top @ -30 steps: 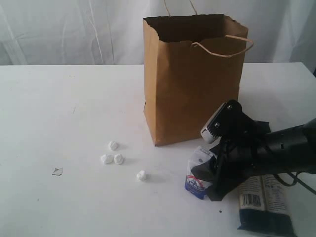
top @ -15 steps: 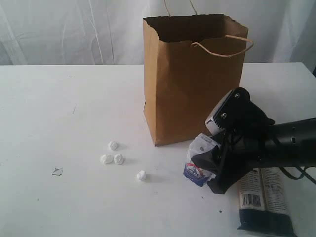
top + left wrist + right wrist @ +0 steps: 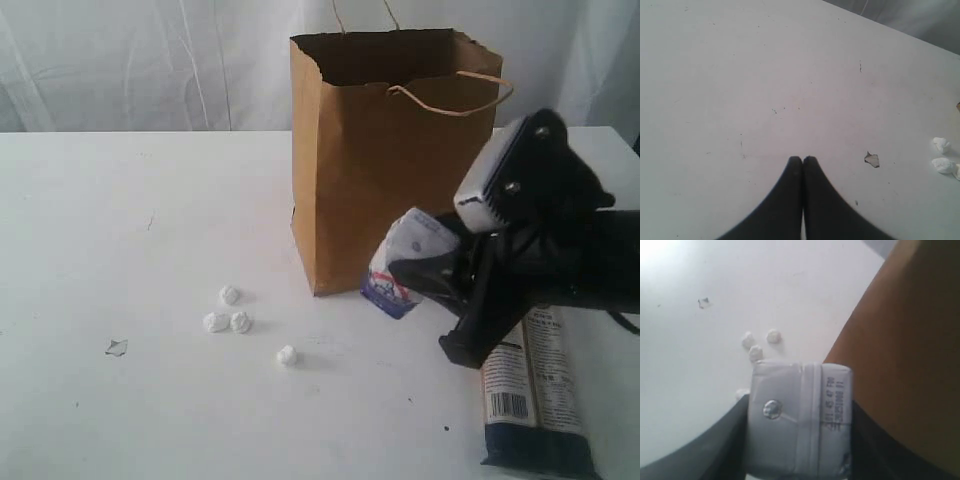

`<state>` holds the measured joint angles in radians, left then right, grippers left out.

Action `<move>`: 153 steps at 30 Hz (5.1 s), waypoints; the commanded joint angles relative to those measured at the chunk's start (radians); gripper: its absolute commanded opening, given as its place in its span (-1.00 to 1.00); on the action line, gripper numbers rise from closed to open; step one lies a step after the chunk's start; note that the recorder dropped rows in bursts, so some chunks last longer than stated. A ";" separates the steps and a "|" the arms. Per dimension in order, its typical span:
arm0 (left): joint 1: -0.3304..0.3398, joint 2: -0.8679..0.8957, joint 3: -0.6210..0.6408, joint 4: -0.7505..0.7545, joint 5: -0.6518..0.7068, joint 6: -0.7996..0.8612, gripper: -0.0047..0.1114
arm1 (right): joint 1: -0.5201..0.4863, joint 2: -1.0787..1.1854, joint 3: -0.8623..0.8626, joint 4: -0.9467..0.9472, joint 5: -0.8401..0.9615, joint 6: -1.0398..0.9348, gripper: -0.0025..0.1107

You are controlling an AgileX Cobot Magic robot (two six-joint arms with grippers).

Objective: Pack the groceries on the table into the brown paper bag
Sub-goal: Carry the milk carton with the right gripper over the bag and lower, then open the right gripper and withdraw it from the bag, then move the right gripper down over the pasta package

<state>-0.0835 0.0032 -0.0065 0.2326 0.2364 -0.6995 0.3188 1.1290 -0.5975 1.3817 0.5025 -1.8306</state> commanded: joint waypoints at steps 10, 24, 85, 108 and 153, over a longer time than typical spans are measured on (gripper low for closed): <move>0.001 -0.003 0.007 0.005 -0.003 0.000 -0.92 | 0.000 -0.158 -0.172 0.203 -0.452 0.001 -0.41; 0.001 -0.003 0.007 0.005 -0.003 0.000 -0.92 | 0.000 -0.158 -0.326 0.193 -0.625 0.003 -0.41; 0.001 -0.003 0.007 0.007 -0.003 0.000 -0.92 | 0.000 0.347 -0.604 0.191 -0.673 0.179 0.12; 0.001 -0.003 0.007 0.007 -0.003 0.000 -0.92 | -0.063 0.277 -0.260 0.363 -1.366 -0.045 -0.96; 0.001 -0.003 0.007 0.007 -0.003 0.000 -0.92 | -0.599 0.280 -0.187 -1.727 0.057 2.089 -0.96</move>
<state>-0.0835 0.0032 -0.0065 0.2326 0.2364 -0.6974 -0.2856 1.4430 -0.7876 -0.2394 0.5858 0.1842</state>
